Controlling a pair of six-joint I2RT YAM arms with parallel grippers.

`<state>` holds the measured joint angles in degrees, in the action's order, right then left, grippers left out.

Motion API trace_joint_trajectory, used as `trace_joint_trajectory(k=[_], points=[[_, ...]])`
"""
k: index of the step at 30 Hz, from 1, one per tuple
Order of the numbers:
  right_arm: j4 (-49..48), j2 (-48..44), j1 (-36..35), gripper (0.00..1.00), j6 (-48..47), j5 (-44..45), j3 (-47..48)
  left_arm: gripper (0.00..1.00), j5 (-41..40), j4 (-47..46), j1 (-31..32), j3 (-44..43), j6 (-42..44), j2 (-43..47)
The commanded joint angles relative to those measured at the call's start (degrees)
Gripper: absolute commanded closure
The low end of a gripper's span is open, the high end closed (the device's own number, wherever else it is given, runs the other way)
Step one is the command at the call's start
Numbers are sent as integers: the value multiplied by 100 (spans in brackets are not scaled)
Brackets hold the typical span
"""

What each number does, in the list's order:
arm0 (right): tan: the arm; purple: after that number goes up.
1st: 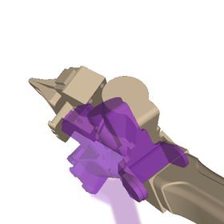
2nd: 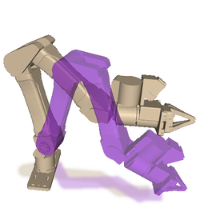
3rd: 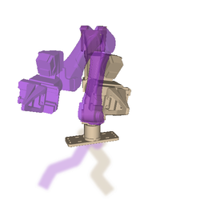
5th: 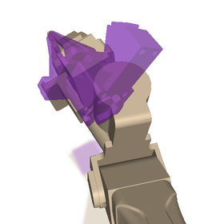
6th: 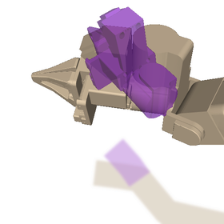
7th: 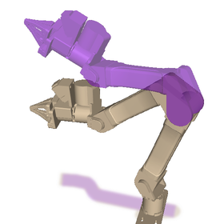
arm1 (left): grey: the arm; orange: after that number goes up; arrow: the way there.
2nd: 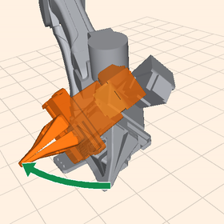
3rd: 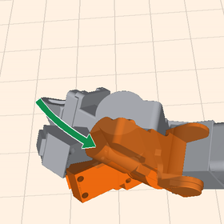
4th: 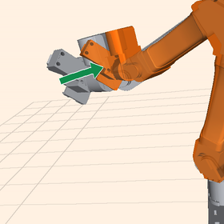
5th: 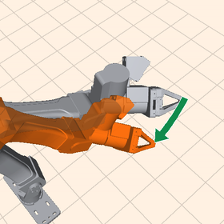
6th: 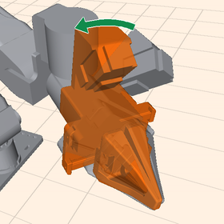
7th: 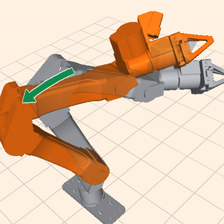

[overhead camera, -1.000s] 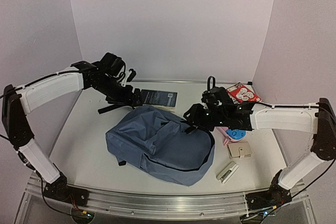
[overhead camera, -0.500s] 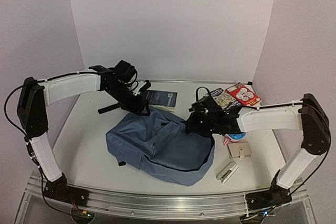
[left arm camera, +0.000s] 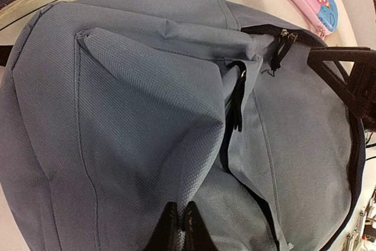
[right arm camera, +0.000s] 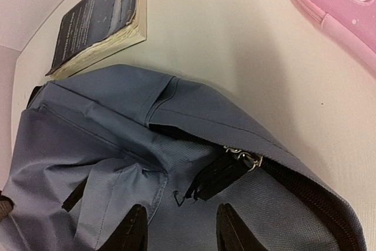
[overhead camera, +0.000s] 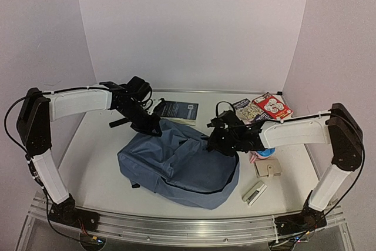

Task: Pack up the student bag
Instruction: Unzip the student bag at the center of the board.

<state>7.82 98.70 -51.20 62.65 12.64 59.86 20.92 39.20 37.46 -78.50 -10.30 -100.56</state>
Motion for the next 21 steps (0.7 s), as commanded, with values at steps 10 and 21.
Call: trace_joint_trajectory(k=[10, 21], points=[[-365, 365, 57, 68, 519, -108, -127, 100, -27, -500, 32, 550, -150, 766], [-1105, 529, 57, 75, 1100, -218, -567, 100, -148, -441, 32, 554, -139, 759]])
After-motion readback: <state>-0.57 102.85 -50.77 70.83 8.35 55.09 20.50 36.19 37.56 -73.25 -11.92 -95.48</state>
